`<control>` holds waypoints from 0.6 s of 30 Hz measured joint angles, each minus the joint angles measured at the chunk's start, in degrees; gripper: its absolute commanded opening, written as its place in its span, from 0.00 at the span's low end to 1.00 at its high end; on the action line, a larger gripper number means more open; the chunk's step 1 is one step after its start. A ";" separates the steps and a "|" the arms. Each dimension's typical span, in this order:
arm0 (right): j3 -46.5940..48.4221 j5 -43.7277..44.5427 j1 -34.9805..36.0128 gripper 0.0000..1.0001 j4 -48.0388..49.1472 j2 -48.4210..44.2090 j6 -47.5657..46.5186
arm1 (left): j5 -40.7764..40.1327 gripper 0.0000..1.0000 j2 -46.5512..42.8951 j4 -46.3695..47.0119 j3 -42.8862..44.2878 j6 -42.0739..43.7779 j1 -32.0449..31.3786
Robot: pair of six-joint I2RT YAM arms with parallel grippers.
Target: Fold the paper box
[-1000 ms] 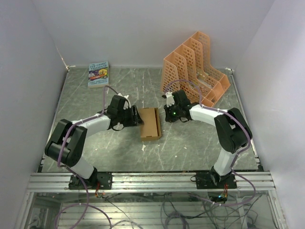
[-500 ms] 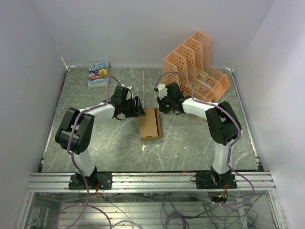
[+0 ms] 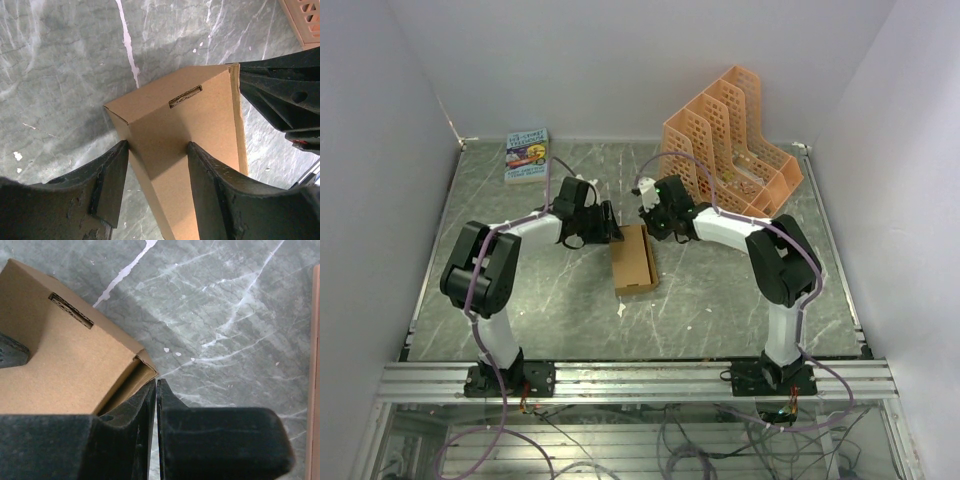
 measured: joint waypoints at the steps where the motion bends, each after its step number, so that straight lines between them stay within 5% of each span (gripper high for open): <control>1: 0.26 0.35 0.24 0.06 -0.11 0.15 -0.15 | 0.22 0.59 0.24 -0.17 0.26 0.24 0.02; 18: -0.13 -2.36 0.70 0.07 2.84 0.48 -5.27 | 2.67 0.60 1.86 -0.13 1.68 1.03 0.57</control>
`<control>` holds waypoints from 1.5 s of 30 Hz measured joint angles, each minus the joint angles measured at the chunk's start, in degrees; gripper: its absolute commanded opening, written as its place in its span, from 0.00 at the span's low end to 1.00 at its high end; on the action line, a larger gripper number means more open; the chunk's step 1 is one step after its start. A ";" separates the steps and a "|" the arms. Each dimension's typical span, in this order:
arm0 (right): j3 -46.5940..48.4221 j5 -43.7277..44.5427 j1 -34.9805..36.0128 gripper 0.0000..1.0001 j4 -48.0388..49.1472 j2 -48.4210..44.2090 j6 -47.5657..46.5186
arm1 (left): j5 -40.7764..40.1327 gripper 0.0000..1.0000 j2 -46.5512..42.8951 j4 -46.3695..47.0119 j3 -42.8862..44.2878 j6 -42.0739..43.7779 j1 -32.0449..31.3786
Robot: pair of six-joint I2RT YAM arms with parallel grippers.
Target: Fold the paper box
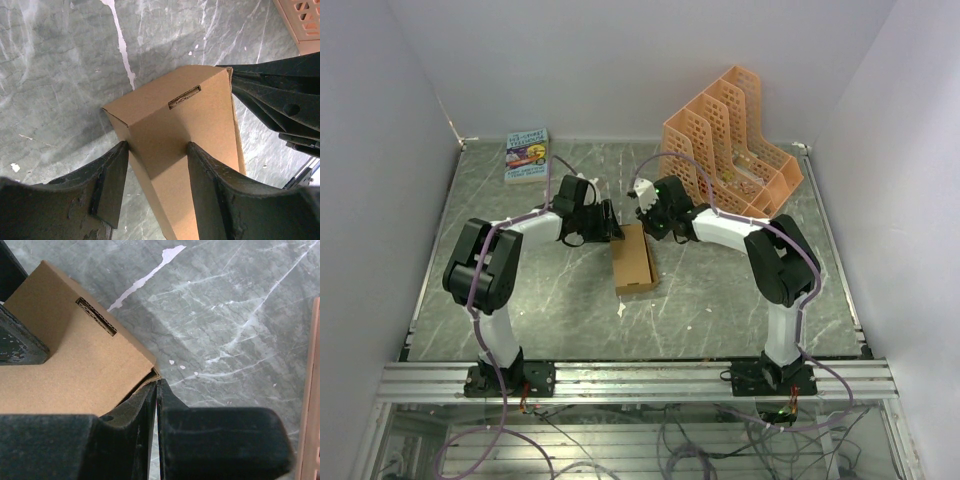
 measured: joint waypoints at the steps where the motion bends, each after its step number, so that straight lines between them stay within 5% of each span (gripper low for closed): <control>1: 0.00 -0.02 0.00 0.07 0.00 0.00 -0.02 | 0.15 0.60 0.02 0.11 -0.04 -0.22 0.04; 11: -0.11 2.56 -1.20 0.07 -2.14 -1.84 -1.03 | -0.09 0.70 -2.43 2.47 -3.56 -2.54 1.79; 21: -16.41 -5.09 -3.19 0.08 -3.15 -22.67 -1.46 | -1.18 0.74 -16.94 2.14 -8.66 -3.10 5.07; 32: -23.87 -11.02 -2.54 0.08 -6.40 -22.75 7.15 | -7.65 0.77 -33.75 1.36 -26.36 -9.40 -7.52; 45: -25.68 -13.29 0.81 0.07 -5.16 -21.35 11.61 | -11.61 0.73 -27.45 5.64 -26.82 -12.72 -10.69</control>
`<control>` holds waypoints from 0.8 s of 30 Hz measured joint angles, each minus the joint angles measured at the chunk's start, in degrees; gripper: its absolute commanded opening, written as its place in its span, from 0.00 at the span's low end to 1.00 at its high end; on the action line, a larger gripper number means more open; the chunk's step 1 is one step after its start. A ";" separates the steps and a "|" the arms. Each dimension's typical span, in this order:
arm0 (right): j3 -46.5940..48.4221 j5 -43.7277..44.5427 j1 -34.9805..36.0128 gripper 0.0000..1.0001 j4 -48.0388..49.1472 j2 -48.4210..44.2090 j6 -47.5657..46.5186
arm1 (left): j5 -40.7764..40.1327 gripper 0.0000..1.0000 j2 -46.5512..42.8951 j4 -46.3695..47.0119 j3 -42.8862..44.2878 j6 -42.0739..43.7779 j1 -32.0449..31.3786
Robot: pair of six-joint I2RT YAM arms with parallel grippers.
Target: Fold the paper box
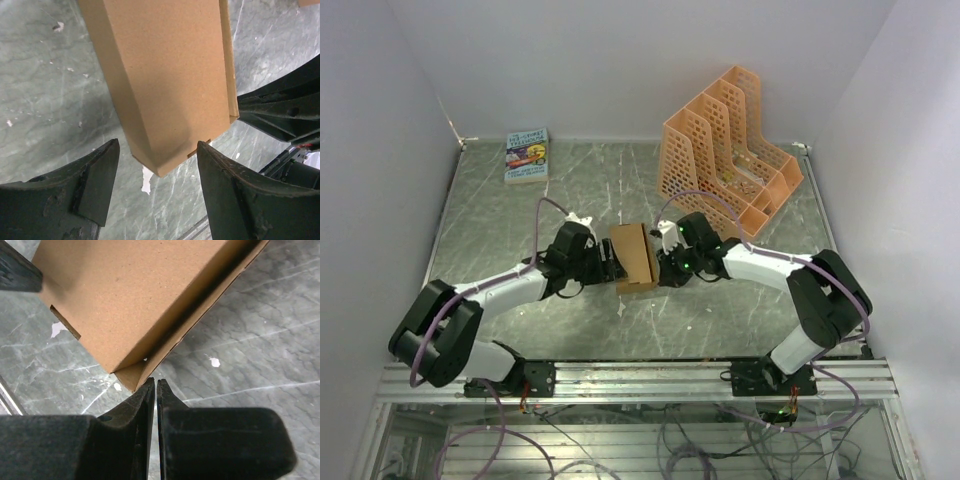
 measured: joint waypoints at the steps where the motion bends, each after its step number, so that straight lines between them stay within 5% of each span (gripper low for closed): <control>1: 0.00 0.02 0.33 0.07 0.00 0.00 0.11 | 0.02 0.71 0.57 0.35 0.00 -0.22 -0.44; 9: 0.00 0.39 1.01 0.06 0.04 0.00 0.85 | 0.13 0.55 3.80 3.65 0.04 -1.66 -2.60; 24: 0.02 11.28 4.13 0.02 -2.16 0.00 3.21 | -3.78 0.54 6.29 5.22 1.95 -5.25 -7.37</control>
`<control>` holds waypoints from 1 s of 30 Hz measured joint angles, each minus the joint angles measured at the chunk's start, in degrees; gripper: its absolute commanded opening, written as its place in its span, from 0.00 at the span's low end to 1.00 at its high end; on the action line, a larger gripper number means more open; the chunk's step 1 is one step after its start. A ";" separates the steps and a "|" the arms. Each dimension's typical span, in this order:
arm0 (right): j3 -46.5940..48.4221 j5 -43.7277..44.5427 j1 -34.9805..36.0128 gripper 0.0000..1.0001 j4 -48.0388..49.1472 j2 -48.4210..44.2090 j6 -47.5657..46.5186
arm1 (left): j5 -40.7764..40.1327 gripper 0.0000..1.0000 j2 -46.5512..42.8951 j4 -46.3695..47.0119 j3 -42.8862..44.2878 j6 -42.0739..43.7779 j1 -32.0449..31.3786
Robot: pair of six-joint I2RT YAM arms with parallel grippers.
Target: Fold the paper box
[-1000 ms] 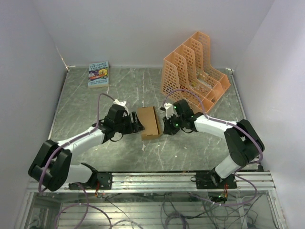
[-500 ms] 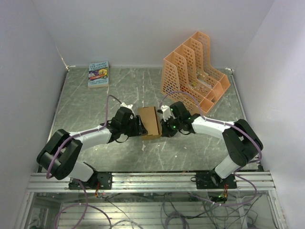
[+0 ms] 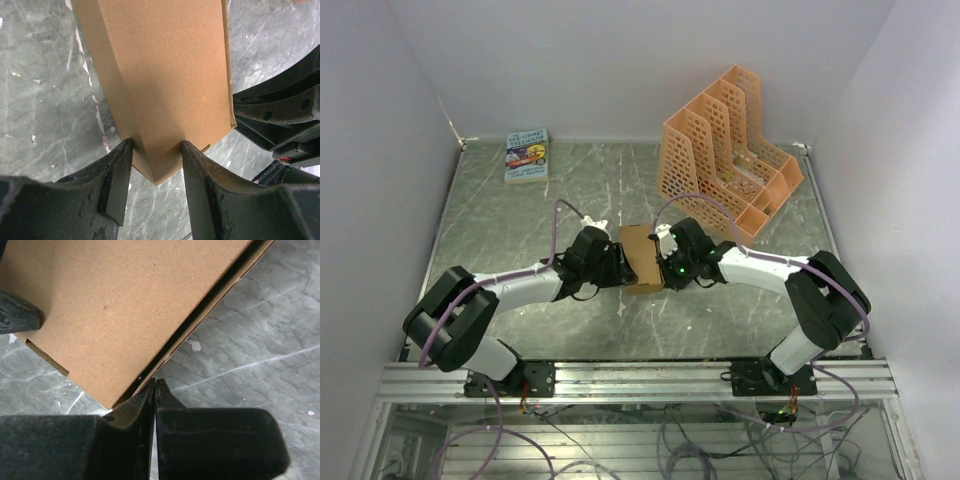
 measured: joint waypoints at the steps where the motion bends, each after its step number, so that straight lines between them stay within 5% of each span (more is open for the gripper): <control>1: 0.00 0.44 0.07 0.02 -0.22 -0.02 -0.04 | -0.22 0.55 0.00 0.00 0.00 -0.31 -0.13; 30: -3.08 -1.99 -0.17 0.00 -1.27 -4.26 4.28 | -0.22 0.54 -0.02 2.36 0.09 -3.06 0.13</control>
